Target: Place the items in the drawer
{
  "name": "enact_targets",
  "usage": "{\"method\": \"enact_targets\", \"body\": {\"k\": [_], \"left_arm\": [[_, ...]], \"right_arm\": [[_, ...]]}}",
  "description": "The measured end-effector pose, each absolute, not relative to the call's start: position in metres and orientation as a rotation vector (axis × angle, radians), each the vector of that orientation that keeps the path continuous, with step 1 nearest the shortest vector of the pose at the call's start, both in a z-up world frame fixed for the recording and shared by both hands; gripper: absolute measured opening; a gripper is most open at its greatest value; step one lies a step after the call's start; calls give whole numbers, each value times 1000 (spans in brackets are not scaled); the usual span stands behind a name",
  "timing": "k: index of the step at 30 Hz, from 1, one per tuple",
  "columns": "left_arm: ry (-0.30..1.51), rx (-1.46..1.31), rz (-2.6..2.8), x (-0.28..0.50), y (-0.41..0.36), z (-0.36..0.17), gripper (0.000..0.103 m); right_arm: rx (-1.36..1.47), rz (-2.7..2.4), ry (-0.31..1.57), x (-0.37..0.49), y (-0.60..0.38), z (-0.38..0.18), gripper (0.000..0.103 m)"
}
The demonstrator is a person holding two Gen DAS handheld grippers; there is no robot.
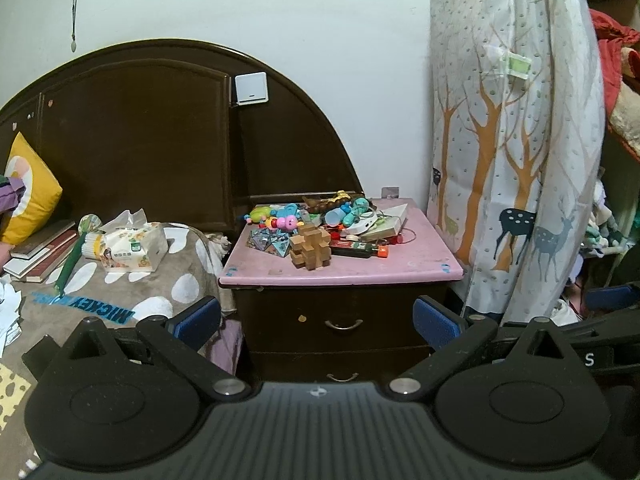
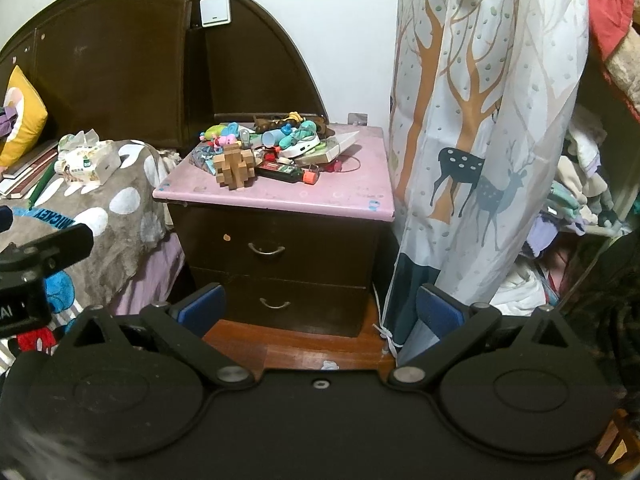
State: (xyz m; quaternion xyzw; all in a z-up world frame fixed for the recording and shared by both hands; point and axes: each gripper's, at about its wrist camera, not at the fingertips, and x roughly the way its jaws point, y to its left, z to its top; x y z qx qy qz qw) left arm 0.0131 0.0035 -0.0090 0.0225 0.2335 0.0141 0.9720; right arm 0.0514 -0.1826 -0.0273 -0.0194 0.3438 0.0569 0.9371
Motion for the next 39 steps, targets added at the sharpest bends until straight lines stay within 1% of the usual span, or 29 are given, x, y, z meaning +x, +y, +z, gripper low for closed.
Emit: {"method": "enact_targets", "body": {"k": [15, 22, 27, 30, 32, 35, 39], "left_arm": [[462, 29, 62, 80, 25, -27, 103], [474, -7, 61, 120, 41, -44, 103], [466, -77, 103, 148, 56, -59, 103], [459, -114, 116, 165, 64, -70, 103], [448, -114, 83, 176, 68, -81, 103], [457, -81, 115, 194, 72, -95, 103], [435, -138, 80, 203, 85, -118, 103]], "right_arm": [[-99, 112, 720, 108, -165, -44, 103], [-79, 177, 650, 131, -159, -59, 103], [-128, 213, 683, 163, -153, -80, 102], [-146, 217, 667, 178, -150, -90, 103], [-166, 220, 647, 186, -148, -96, 103], [-202, 223, 681, 204, -144, -108, 103], [-247, 228, 663, 220, -138, -122, 103]]}}
